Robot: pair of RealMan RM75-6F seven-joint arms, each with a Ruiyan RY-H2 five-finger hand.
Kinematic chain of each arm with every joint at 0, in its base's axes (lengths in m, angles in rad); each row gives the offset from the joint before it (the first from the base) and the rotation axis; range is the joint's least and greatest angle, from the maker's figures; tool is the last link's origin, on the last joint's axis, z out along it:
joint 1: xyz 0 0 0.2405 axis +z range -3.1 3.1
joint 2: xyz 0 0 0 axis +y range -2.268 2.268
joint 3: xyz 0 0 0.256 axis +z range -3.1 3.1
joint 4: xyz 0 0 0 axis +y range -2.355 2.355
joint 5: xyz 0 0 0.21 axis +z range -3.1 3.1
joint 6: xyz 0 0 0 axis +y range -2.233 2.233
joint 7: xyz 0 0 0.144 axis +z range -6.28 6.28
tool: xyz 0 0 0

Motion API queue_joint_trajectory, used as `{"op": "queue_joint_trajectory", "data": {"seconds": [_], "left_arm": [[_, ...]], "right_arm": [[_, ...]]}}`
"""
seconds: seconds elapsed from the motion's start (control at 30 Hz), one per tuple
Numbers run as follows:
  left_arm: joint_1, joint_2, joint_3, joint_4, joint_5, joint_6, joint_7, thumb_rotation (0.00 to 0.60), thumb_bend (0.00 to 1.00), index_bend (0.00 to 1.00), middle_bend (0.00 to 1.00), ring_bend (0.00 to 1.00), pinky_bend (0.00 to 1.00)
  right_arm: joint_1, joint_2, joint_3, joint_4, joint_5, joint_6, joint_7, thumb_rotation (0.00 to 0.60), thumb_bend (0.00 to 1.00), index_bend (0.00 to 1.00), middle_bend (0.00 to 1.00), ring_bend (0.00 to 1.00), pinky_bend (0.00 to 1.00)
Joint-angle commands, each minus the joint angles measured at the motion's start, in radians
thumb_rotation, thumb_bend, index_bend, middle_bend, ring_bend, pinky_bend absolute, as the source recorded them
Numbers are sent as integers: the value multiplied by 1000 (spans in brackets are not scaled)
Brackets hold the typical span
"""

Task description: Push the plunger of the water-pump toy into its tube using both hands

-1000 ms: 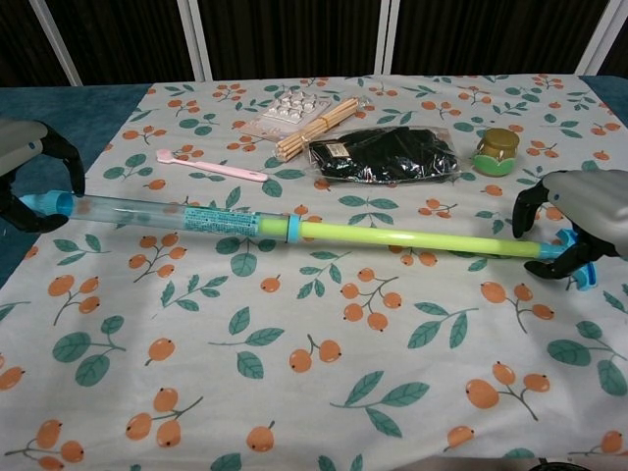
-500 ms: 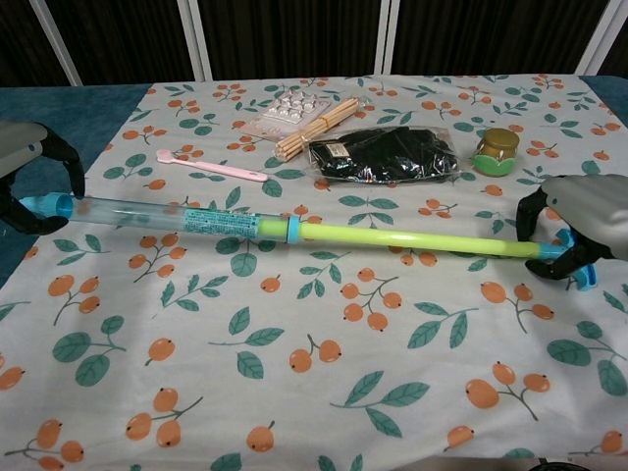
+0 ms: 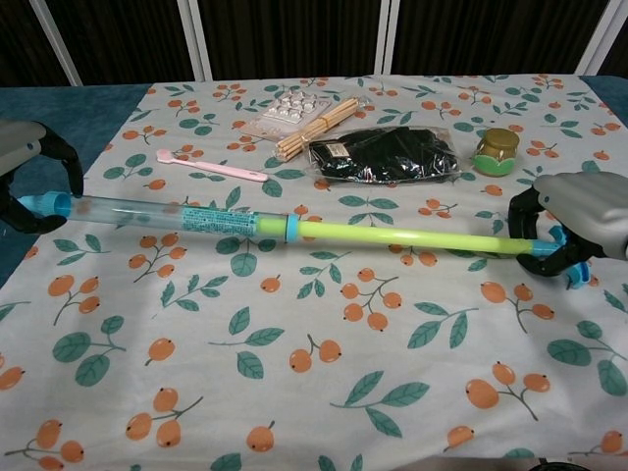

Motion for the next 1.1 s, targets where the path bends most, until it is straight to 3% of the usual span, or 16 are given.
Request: {"op": "queue_joint_trajectory", "data": {"seconds": [0.03, 1.1], "left_arm": [[0, 2, 0, -7, 3, 2, -1, 600, 384, 570, 243, 60, 129], [-15, -23, -9, -37, -18, -4, 12, 600, 384, 571, 242, 60, 129]], "right_arm": [[5, 0, 2, -5, -3, 4, -6, 600, 486, 697, 543, 209, 167], [68, -63, 13, -54, -2, 23, -98, 600, 510, 751, 588, 234, 168]]}}
